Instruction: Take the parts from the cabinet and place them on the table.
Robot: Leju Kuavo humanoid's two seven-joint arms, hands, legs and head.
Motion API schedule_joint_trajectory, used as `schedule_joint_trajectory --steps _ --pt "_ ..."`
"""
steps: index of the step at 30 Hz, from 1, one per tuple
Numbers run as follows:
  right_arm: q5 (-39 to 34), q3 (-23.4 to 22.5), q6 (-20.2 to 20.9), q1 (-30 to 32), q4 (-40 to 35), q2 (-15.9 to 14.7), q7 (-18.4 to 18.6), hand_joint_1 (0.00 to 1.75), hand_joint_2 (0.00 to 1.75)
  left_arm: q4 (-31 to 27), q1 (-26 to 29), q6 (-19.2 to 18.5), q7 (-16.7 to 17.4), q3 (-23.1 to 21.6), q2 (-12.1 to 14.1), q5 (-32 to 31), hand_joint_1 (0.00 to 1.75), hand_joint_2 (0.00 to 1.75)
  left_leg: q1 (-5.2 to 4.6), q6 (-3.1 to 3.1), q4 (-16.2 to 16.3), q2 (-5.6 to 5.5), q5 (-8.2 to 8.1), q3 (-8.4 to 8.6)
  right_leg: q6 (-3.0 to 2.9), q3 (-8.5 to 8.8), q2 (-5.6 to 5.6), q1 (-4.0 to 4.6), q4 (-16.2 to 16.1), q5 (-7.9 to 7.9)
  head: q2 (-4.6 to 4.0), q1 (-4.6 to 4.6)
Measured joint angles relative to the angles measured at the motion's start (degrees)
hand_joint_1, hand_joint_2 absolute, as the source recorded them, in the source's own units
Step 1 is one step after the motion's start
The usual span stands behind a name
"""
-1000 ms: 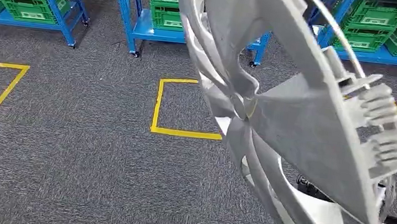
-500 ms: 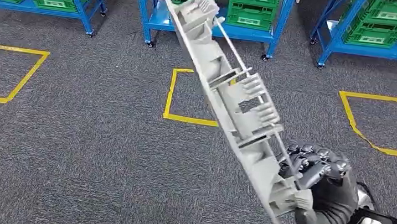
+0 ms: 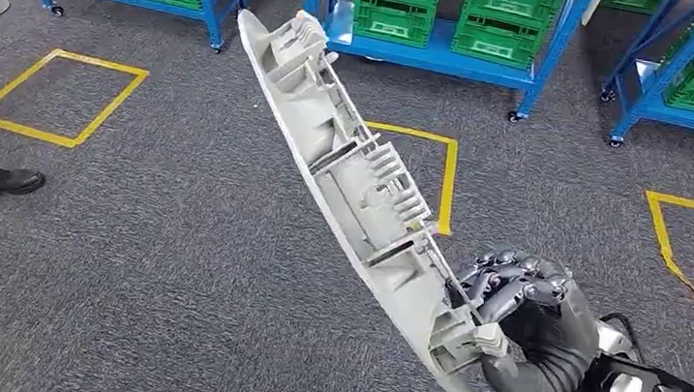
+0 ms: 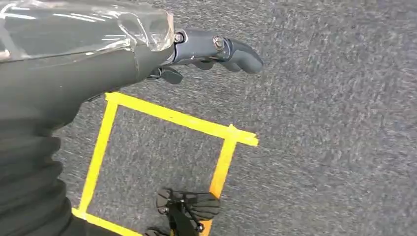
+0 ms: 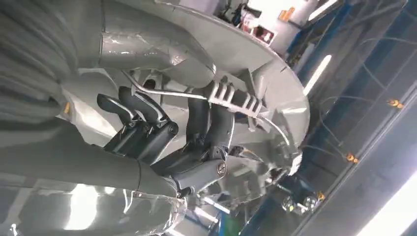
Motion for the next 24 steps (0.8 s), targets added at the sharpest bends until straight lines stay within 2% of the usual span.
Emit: schedule_joint_trajectory --steps 1,2,3,4,5,6,7,8,9,10,11,12,13,15,16,17,18,19,20,21,22,23,24 --pt "0.0 0.1 0.0 -0.1 0.0 0.0 0.0 1.75 1.75 -0.1 0.1 0.0 0.0 0.0 0.0 0.0 0.00 1.75 0.18 0.72 -1.0 -0.53 0.49 0.41 0.50 0.18 0.01 0.03 -0.2 -0.24 0.02 -0.09" --pt "0.0 0.2 0.0 -0.4 0.0 -0.2 0.0 1.75 1.75 -0.1 0.2 0.0 0.0 0.0 -0.1 0.0 0.00 1.75 0.54 1.22 -1.7 -0.93 0.91 0.79 0.36 -0.51 2.24 -0.18 1.0 -1.12 0.00 0.15" --pt "-0.1 0.3 0.0 -0.5 0.0 -0.2 0.0 1.75 1.75 -0.2 0.0 0.0 0.0 -0.1 -0.1 0.0 0.00 1.75 0.56 1.65 -1.9 -1.35 1.17 0.64 -0.23 -2.17 4.14 -0.22 4.3 -2.84 0.00 0.13" --pt "-0.1 0.3 0.0 -0.4 0.1 -0.3 0.0 1.75 1.75 -0.2 -0.1 0.0 0.0 -0.2 -0.1 0.0 0.00 1.75 0.53 1.76 -1.9 -1.80 1.24 0.48 -0.62 -4.19 5.06 -0.22 8.3 -4.40 0.00 0.35" --pt "0.0 0.4 0.0 -0.2 0.2 -0.4 0.0 1.75 1.75 -0.2 -0.2 0.0 0.0 -0.3 -0.1 0.0 0.00 1.75 0.39 1.94 -1.9 -2.58 1.37 0.26 -0.84 -7.21 5.59 -0.22 14.2 -6.42 0.00 0.35" --pt "0.0 0.5 0.0 -0.2 0.3 -0.5 0.0 1.75 1.75 -0.2 -0.2 0.0 0.0 -0.4 -0.1 0.0 0.00 1.75 0.24 2.01 -1.8 -3.30 1.43 0.08 -0.74 -9.59 5.82 -0.21 18.5 -7.46 0.00 0.35" --pt "0.1 0.5 0.0 -0.2 0.4 -0.5 0.0 1.75 1.75 -0.1 -0.2 0.0 0.0 -0.3 -0.2 0.0 0.00 1.75 0.20 1.99 -1.7 -4.05 1.45 0.05 -0.40 -10.55 5.87 -0.21 19.9 -7.20 0.00 0.33" --pt "0.4 0.6 -0.1 -0.2 0.5 -0.6 0.0 1.75 1.75 -0.1 -0.1 0.0 0.0 -0.3 -0.2 0.0 0.00 1.75 0.21 1.98 -1.5 -4.75 1.44 0.04 0.17 -10.03 5.87 -0.22 18.3 -5.95 0.00 0.35" --pt "0.5 0.6 -0.1 -0.2 0.5 -0.6 0.1 1.75 1.75 0.0 -0.1 0.0 0.0 -0.3 -0.2 0.1 0.00 1.75 0.25 1.93 -1.2 -5.55 1.41 0.00 0.85 -8.38 5.97 -0.33 14.4 -3.81 0.00 0.37" --pt "0.7 0.7 -0.1 -0.3 0.5 -0.7 0.1 1.75 1.75 0.0 -0.2 0.0 0.0 -0.3 -0.2 0.1 0.00 1.75 0.30 1.76 -0.7 -6.38 1.29 -0.11 1.50 -5.91 6.37 -0.55 8.9 -1.23 0.00 0.39" --pt "0.9 0.8 -0.1 -0.4 0.5 -0.8 0.0 1.75 1.75 0.1 -0.2 0.0 0.0 -0.4 -0.2 0.1 0.00 1.75 0.31 1.43 -0.1 -7.13 1.07 -0.50 1.88 -3.70 8.09 -0.89 3.7 0.80 0.00 0.41" --pt "1.1 0.9 -0.1 -0.5 0.5 -1.0 -0.2 1.75 1.75 0.2 -0.3 0.1 0.0 -0.4 -0.2 0.1 0.00 1.75 -0.18 1.06 0.9 -7.75 0.83 -1.20 1.13 -3.68 9.11 -0.66 2.7 0.64 0.00 0.41" --pt "1.3 1.0 -0.1 -0.6 0.5 -1.0 -0.5 1.75 1.75 0.3 -0.3 0.2 -0.2 -0.4 -0.2 0.0 0.00 1.75 -0.03 0.87 1.0 -8.15 0.85 -1.63 0.64 -3.89 8.41 -0.78 2.8 0.84 0.00 0.35" --pt "1.6 1.1 -0.1 -0.7 0.6 -1.3 -1.1 1.75 1.75 0.5 0.3 0.2 -0.2 -0.3 -0.2 0.0 0.00 1.75 0.37 0.20 0.7 -8.75 1.25 -2.01 -0.03 -3.74 7.78 -0.20 2.8 1.03 0.00 0.41" --pt "1.7 1.2 -0.1 -1.0 0.6 -1.4 -1.2 1.75 1.75 0.5 0.6 0.2 -0.2 -0.3 -0.2 0.1 0.00 1.75 0.43 -0.07 0.9 -9.12 1.36 -2.28 -0.49 -3.84 7.30 -0.55 2.6 1.34 0.00 0.41" --pt "1.7 1.3 -0.1 -1.3 0.6 -1.5 -1.5 1.75 1.75 0.5 0.6 0.2 -0.1 -0.4 -0.2 0.5 0.00 1.75 0.39 -0.26 1.5 -7.62 0.88 -2.40 -0.72 -3.77 6.75 -0.83 2.5 1.51 0.00 0.40" --pt "1.8 1.4 -0.1 -1.3 0.6 -1.6 -1.7 1.75 1.75 0.5 0.5 0.3 0.0 -0.4 -0.3 1.1 0.00 1.75 0.26 -0.73 3.6 -5.20 -0.70 -3.54 -0.85 -3.70 6.25 -0.85 2.5 1.46 0.00 -0.09" --pt "1.8 1.4 -0.1 -1.3 0.7 -1.7 -2.1 1.75 1.75 0.6 0.3 0.7 0.3 -0.5 -0.2 1.7 0.00 1.75 0.49 -1.12 7.7 -3.84 -3.00 -5.40 -0.89 -3.69 5.73 -0.74 2.5 1.44 0.00 -0.31" --pt "1.8 1.5 -0.1 -1.3 0.7 -1.9 -2.3 1.75 1.75 0.6 0.2 0.9 0.5 -0.7 -0.2 2.4 0.00 1.75 0.70 -1.36 12.5 -3.16 -5.16 -7.65 -0.91 -3.73 5.12 -0.67 2.5 1.42 0.00 -0.28" --pt "1.9 1.5 -0.1 -1.3 0.8 -2.0 -2.3 1.75 1.75 0.7 0.2 1.2 0.5 -0.9 -0.2 2.8 0.00 1.75 0.85 -1.54 16.7 -2.93 -6.70 -9.64 -0.93 -3.79 4.50 -0.63 2.5 1.40 0.00 -0.33" --pt "2.0 1.7 -0.1 -1.3 1.0 -2.1 -2.5 1.75 1.75 0.8 0.3 1.3 0.7 -1.0 -0.3 3.4 0.00 1.75 1.01 -1.67 19.7 -2.77 -7.23 -11.13 -0.91 -3.81 3.77 -0.62 2.5 1.38 0.00 -0.33" --pt "2.1 1.8 -0.2 -1.3 1.0 -2.1 -2.6 1.75 1.75 0.9 0.4 1.4 0.9 -1.1 -0.3 3.5 0.00 1.75 1.07 -1.69 19.3 -2.61 -6.40 -10.95 -0.93 -3.79 3.13 -0.63 2.5 1.34 0.00 -0.33" --pt "2.1 1.9 -0.2 -1.4 1.1 -2.2 -2.7 1.75 1.75 0.9 0.4 1.4 0.9 -1.2 -0.3 3.9 0.00 1.75 1.08 -1.62 16.0 -2.34 -4.37 -9.31 -0.94 -3.75 2.51 -0.62 2.5 1.30 0.00 -0.33"
